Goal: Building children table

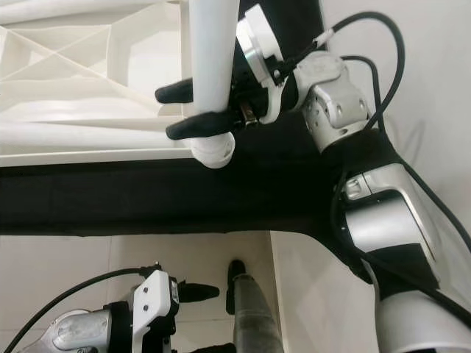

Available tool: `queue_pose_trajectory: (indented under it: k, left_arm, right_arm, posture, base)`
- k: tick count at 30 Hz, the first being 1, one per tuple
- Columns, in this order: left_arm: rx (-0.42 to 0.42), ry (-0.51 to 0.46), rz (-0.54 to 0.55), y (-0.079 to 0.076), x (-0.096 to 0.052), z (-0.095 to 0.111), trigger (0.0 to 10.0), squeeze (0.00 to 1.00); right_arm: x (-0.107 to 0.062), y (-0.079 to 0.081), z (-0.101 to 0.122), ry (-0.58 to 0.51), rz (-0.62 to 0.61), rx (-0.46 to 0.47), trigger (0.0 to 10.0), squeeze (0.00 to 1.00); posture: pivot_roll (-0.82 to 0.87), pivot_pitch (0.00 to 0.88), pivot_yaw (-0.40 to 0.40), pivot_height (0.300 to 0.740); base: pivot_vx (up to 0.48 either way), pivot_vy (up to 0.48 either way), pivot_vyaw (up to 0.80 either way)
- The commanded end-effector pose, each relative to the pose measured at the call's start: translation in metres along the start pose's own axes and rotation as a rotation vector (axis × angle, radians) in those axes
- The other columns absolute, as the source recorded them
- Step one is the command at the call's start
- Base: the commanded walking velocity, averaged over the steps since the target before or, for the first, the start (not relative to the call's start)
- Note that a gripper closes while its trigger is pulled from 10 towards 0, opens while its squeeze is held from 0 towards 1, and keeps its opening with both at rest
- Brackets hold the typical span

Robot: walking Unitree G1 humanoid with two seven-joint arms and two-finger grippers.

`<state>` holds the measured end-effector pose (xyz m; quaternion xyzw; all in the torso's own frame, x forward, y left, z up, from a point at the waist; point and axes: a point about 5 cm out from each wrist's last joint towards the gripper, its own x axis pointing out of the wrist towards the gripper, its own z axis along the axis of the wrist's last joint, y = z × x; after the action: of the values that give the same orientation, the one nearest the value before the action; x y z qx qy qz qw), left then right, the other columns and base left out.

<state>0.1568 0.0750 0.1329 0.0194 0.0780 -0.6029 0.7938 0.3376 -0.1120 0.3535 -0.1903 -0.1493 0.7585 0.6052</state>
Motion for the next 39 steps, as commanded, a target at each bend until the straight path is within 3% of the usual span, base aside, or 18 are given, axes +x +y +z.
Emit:
queue_pose_trajectory:
  k: [1, 8, 18, 29, 39]
  left_arm:
    - [-0.037, 0.007, -0.018, -0.006, 0.000, -0.006, 10.0, 0.00]
    - [-0.037, 0.006, -0.019, -0.007, 0.001, -0.005, 10.0, 0.00]
    - [-0.036, 0.005, -0.018, -0.007, 0.001, -0.005, 10.0, 0.00]
    - [-0.037, 0.007, -0.022, -0.007, 0.000, -0.006, 10.0, 0.00]
    - [-0.038, 0.005, -0.020, -0.008, 0.001, -0.006, 10.0, 0.00]
  right_arm:
    - [0.000, 0.003, -0.015, 0.046, 0.001, 0.049, 10.0, 0.00]
    - [-0.001, 0.000, -0.017, 0.057, -0.006, 0.045, 10.0, 0.00]
    - [-0.001, 0.008, -0.018, 0.085, 0.061, 0.071, 10.0, 0.00]
    - [0.017, 0.025, -0.030, 0.193, 0.209, 0.081, 10.0, 0.00]
    - [0.023, 0.017, -0.033, 0.176, 0.185, 0.120, 10.0, 0.00]
  posture:
    - [0.04, 0.483, -0.041, 0.740]
    - [0.04, 0.486, -0.043, 0.740]
    - [0.04, 0.489, -0.046, 0.740]
    - [0.04, 0.486, -0.042, 0.740]
    - [0.04, 0.475, -0.052, 0.740]
  base:
    - [0.000, 0.000, 0.00]
    - [0.000, 0.000, 0.00]
    - [0.000, 0.000, 0.00]
    - [0.000, 0.000, 0.00]
    - [0.000, 0.000, 0.00]
